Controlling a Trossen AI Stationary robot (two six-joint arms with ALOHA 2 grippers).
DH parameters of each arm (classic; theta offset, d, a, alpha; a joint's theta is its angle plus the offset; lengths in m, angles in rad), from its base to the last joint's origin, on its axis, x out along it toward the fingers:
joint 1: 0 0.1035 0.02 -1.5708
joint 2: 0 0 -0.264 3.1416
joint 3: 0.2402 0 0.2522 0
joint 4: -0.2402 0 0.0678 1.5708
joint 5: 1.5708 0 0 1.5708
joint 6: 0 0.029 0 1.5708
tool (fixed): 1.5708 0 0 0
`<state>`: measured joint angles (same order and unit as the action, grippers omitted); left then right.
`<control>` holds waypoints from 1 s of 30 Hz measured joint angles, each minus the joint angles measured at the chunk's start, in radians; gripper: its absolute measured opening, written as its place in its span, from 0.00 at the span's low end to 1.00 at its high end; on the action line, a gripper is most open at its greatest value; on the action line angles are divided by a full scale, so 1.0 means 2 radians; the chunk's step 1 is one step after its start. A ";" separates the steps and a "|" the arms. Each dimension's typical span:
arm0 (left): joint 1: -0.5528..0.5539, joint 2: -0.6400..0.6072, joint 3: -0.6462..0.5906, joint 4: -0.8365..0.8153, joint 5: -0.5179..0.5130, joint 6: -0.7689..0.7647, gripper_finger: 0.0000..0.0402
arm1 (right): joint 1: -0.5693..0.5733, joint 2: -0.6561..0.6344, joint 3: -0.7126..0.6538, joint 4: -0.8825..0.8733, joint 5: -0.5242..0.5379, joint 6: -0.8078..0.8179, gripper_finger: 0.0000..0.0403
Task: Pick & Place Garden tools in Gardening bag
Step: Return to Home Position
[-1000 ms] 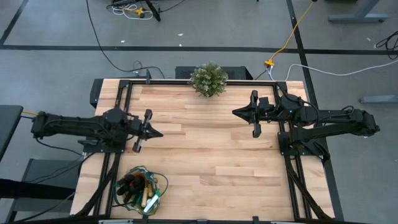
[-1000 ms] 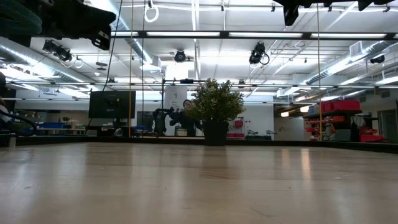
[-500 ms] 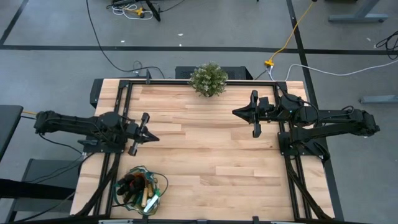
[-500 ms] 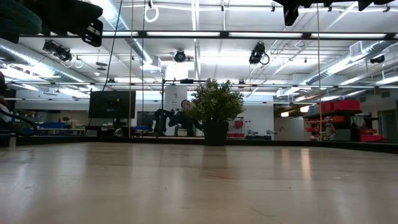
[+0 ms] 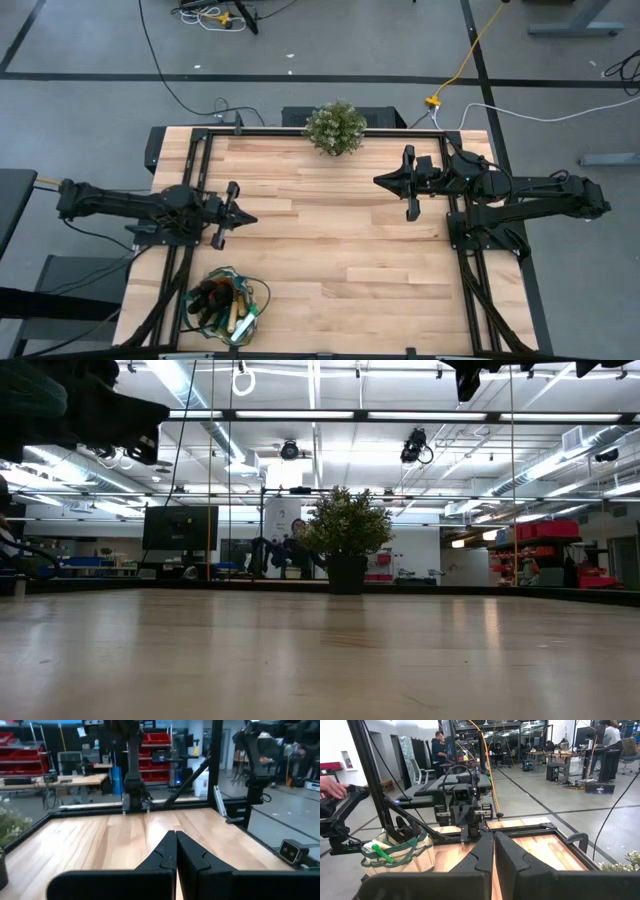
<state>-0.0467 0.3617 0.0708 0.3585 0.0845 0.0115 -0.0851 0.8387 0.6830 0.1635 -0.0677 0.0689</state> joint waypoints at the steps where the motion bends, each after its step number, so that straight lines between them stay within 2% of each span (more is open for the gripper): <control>1: 0.000 -0.003 0.000 -0.004 -0.002 0.000 0.01 | 0.000 0.000 0.000 0.000 0.000 0.000 0.05; 14: 0.000 -0.060 0.000 -0.061 -0.001 0.004 0.01 | 0.000 0.000 0.000 0.000 0.000 0.000 0.05; 19: 0.000 -0.066 -0.002 -0.059 -0.004 0.013 0.01 | 0.000 0.000 0.000 0.000 0.000 0.000 0.05; 22: 0.000 -0.078 -0.028 -0.034 -0.005 0.000 0.01 | 0.000 0.000 0.000 0.000 0.000 0.000 0.05; 30: -0.001 -0.092 -0.031 -0.056 -0.006 0.004 0.01 | 0.000 0.000 0.000 0.000 0.000 0.000 0.05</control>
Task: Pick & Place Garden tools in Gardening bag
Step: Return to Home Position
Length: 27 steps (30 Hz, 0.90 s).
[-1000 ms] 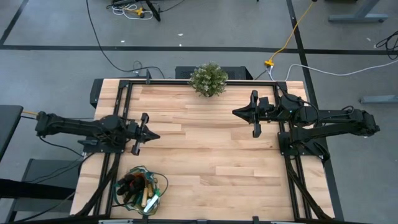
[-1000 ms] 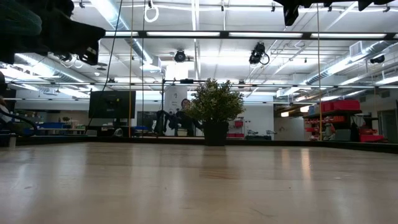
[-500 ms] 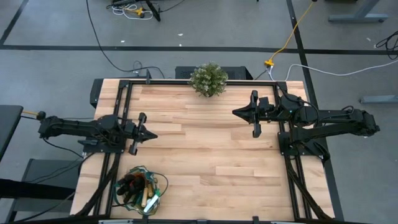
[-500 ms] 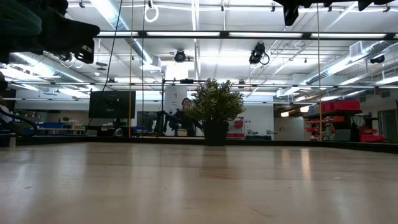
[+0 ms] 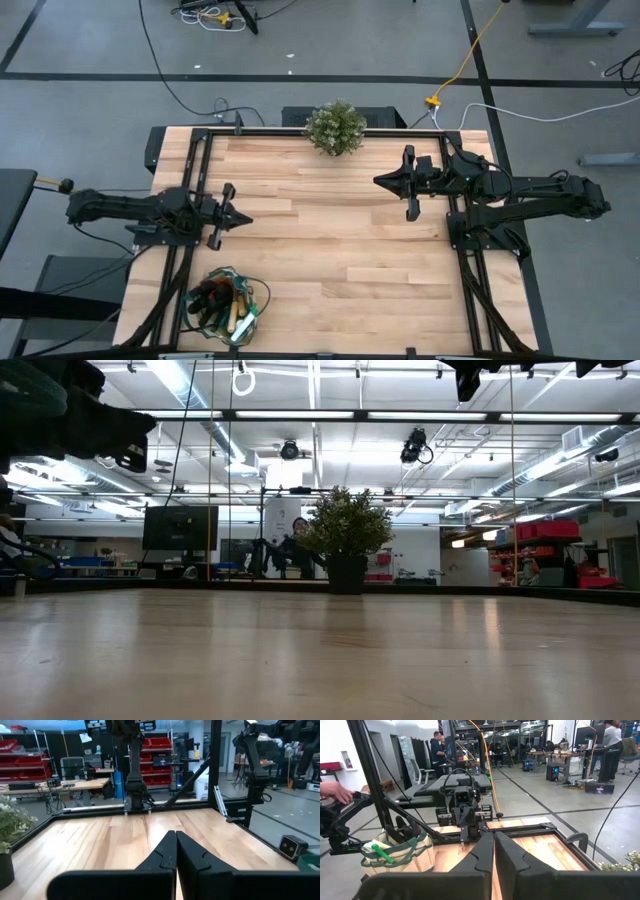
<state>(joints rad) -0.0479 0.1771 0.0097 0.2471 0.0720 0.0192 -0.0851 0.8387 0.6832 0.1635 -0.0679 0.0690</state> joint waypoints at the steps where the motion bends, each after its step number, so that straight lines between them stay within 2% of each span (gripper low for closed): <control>1: 0.000 -0.009 0.000 -0.013 0.000 0.000 0.01 | 0.000 0.000 0.000 0.000 0.000 0.000 0.05; 5: 0.000 -0.052 0.000 -0.075 0.001 -0.004 0.01 | 0.000 0.000 0.000 0.000 0.000 0.000 0.05; 12: 0.001 -0.089 0.000 -0.099 -0.009 -0.004 0.01 | 0.000 0.000 0.000 0.000 0.000 0.000 0.05; 20: 0.001 -0.088 0.000 -0.105 -0.013 -0.004 0.01 | 0.000 0.000 0.000 0.000 0.000 0.000 0.05; 27: 0.000 -0.079 0.000 -0.108 -0.014 -0.004 0.06 | 0.000 0.000 0.000 0.000 0.000 0.000 0.05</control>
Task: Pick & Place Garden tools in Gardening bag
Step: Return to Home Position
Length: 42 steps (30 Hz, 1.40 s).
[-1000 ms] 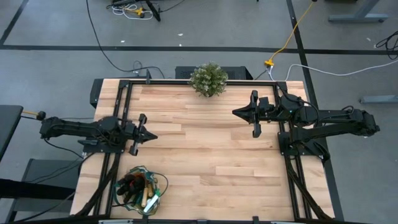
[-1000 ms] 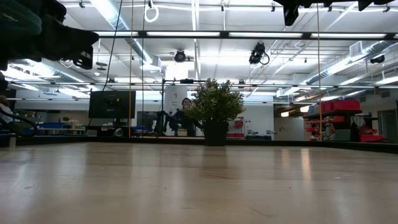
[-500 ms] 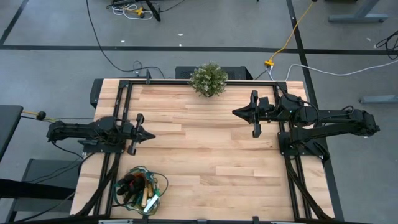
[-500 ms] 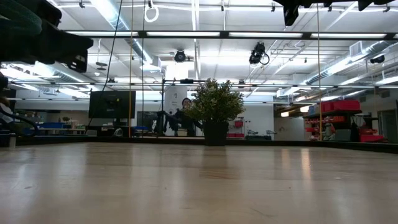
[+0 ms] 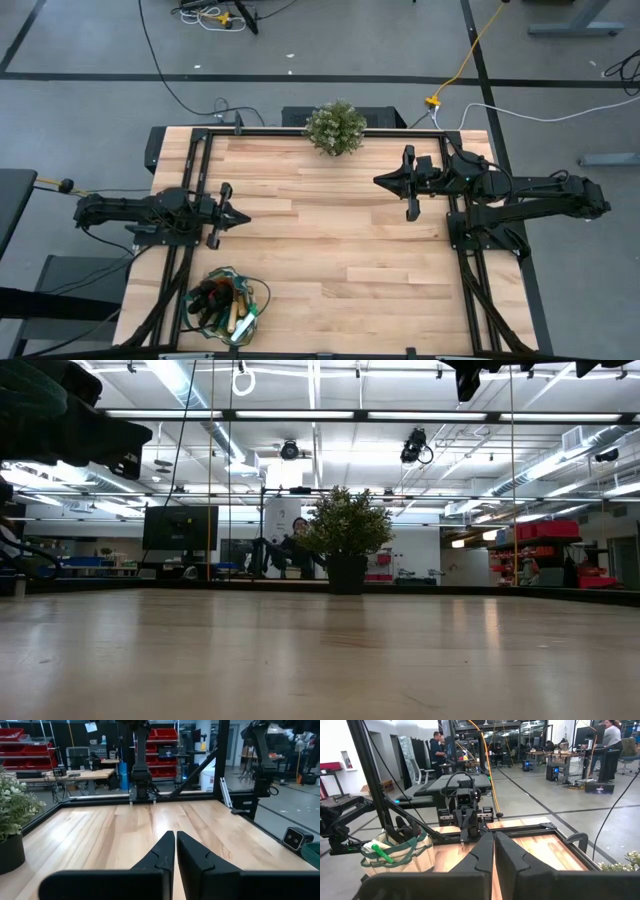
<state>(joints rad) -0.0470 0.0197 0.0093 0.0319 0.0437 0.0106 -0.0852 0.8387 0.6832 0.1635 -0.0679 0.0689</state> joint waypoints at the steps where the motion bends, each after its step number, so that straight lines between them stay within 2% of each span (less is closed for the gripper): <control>1: 0.000 0.000 0.000 0.001 0.000 0.000 0.07 | 0.000 0.000 0.000 0.000 0.000 0.000 0.05; 28: 0.000 0.000 -0.001 0.011 0.002 0.001 0.06 | 0.000 0.000 0.000 0.000 0.000 0.000 0.05; 33: 0.000 0.000 -0.001 0.011 0.001 0.001 0.06 | 0.000 0.000 0.000 0.014 -0.009 0.055 0.05; 42: 0.000 0.000 -0.001 0.012 0.001 0.001 0.06 | 0.000 0.000 0.000 0.007 -0.010 0.064 0.05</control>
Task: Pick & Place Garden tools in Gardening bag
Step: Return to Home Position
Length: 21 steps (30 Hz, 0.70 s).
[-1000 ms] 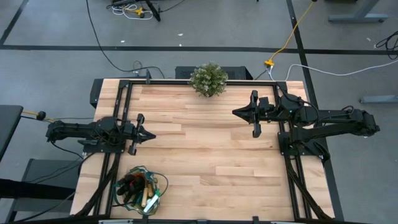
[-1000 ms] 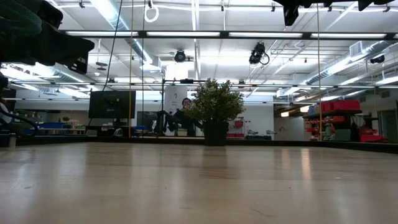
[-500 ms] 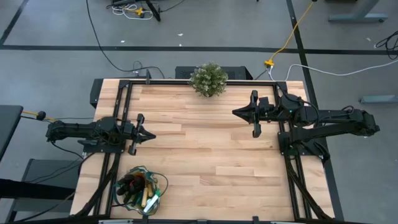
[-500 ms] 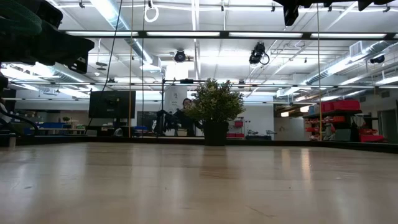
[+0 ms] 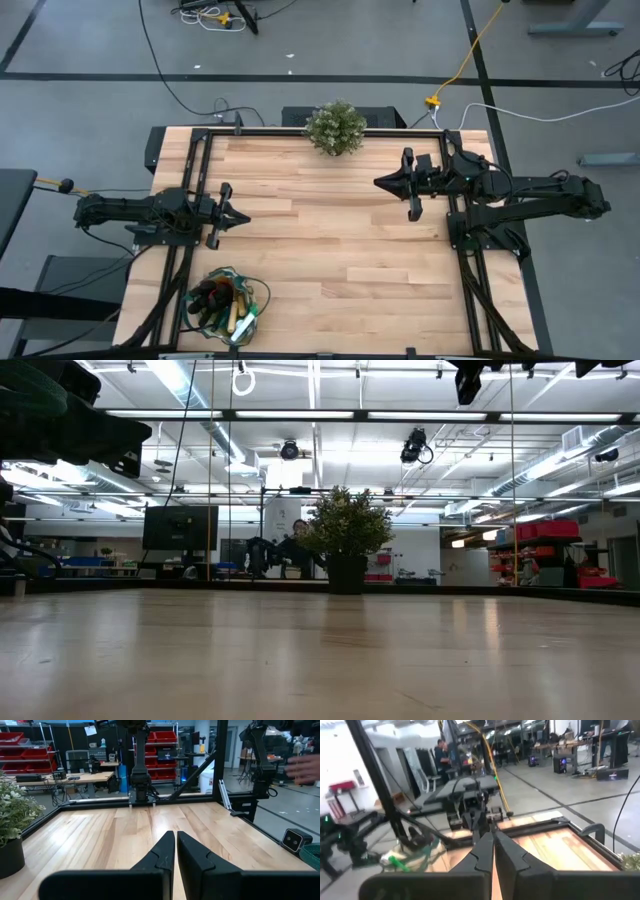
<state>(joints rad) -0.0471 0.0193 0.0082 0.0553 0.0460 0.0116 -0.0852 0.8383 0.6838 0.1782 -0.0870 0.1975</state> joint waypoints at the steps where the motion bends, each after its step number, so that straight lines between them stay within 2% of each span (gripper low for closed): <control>1: 0.000 0.000 0.000 0.000 0.000 0.000 0.06 | 0.000 0.000 0.000 -0.008 -0.004 -0.005 0.05; 4: 0.000 0.000 0.000 0.000 0.000 0.000 0.06 | 0.000 0.000 0.000 -0.031 -0.015 -0.015 0.05; 10: 0.000 0.000 0.000 0.000 0.000 0.000 0.06 | 0.000 -0.002 0.000 -0.012 -0.018 0.018 0.05; 13: 0.000 0.000 0.000 0.000 0.000 0.000 0.06 | 0.001 -0.016 -0.004 -0.005 -0.030 -0.007 0.05; 17: 0.000 0.000 0.000 0.000 0.000 0.000 0.06 | 0.006 -0.050 -0.055 0.055 -0.078 -0.054 0.05; 21: 0.000 0.000 0.000 0.000 0.000 0.000 0.06 | 0.011 -0.091 -0.127 0.131 -0.083 -0.057 0.05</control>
<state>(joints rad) -0.0471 0.0196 0.0082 0.0547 0.0456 0.0120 -0.0623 0.6563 0.4308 0.4410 -0.2531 0.0832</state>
